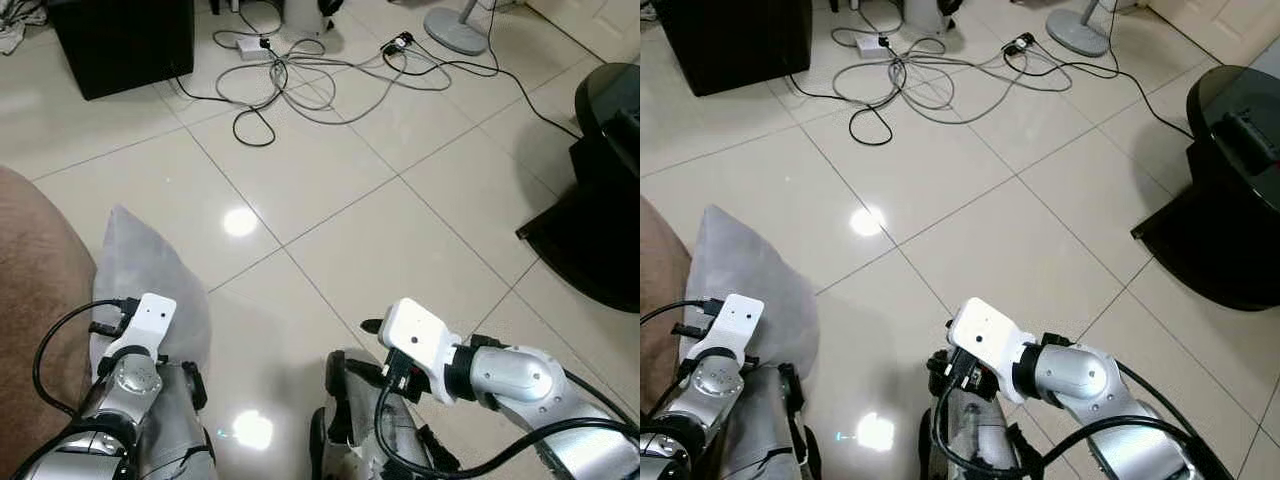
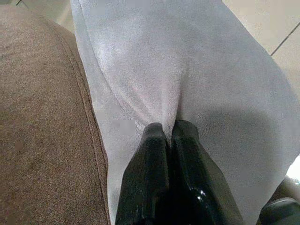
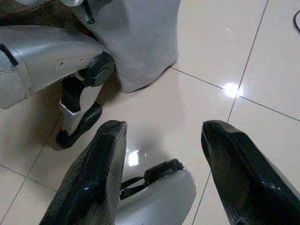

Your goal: Move the pillow to the sofa from floor

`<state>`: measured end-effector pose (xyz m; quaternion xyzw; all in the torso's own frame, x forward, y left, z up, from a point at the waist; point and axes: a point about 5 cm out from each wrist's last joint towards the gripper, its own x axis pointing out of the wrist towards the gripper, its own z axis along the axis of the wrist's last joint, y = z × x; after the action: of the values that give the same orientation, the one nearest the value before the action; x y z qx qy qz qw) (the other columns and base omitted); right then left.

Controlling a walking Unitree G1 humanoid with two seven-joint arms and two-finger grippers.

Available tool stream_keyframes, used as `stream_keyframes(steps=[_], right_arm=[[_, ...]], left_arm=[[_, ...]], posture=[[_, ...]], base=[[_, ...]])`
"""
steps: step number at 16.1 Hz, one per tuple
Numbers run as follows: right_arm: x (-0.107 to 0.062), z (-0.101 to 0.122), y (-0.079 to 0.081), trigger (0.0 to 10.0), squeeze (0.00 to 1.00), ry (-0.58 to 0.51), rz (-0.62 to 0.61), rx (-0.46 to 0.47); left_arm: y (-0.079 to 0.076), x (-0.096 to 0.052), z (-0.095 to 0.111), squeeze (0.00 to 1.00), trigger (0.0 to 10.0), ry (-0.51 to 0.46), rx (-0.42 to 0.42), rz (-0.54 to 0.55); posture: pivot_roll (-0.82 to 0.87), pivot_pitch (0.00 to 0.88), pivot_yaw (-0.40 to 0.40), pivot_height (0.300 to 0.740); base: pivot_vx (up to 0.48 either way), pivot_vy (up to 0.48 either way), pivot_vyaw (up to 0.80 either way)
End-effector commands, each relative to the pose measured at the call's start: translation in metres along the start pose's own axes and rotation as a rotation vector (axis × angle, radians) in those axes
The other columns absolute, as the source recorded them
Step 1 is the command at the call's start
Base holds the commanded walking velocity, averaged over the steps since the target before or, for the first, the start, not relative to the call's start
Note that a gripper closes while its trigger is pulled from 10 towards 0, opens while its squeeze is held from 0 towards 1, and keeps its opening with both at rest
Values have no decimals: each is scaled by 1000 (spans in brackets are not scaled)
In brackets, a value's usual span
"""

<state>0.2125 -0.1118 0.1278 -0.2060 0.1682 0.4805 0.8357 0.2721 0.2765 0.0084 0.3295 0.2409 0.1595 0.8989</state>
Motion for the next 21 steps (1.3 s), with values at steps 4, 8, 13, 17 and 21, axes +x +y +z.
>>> stream_keyframes(steps=[4,8,13,17,21], right_arm=[[-17,-35,-18,10000,0,59,-261,104],[-10,-49,-39,10000,0,12,-466,195],[0,-43,-54,10000,0,-123,-636,302],[12,-49,-48,10000,0,-144,-690,356],[11,-56,-51,10000,0,-155,-740,389]], left_arm=[[-54,-23,43,0,0,-278,-256,-236],[-62,-43,105,0,0,-600,-442,-327],[-35,-80,167,0,0,-920,-506,-491],[-33,-90,147,0,0,-810,-635,-514],[-34,-99,143,0,902,-782,-608,-572]], posture=[[-108,134,-141,582],[35,0,-36,582],[99,0,-14,597],[75,0,3,642],[81,0,6,677]], base=[[0,0,0],[0,0,0],[0,0,0],[0,0,0],[0,0,0]])
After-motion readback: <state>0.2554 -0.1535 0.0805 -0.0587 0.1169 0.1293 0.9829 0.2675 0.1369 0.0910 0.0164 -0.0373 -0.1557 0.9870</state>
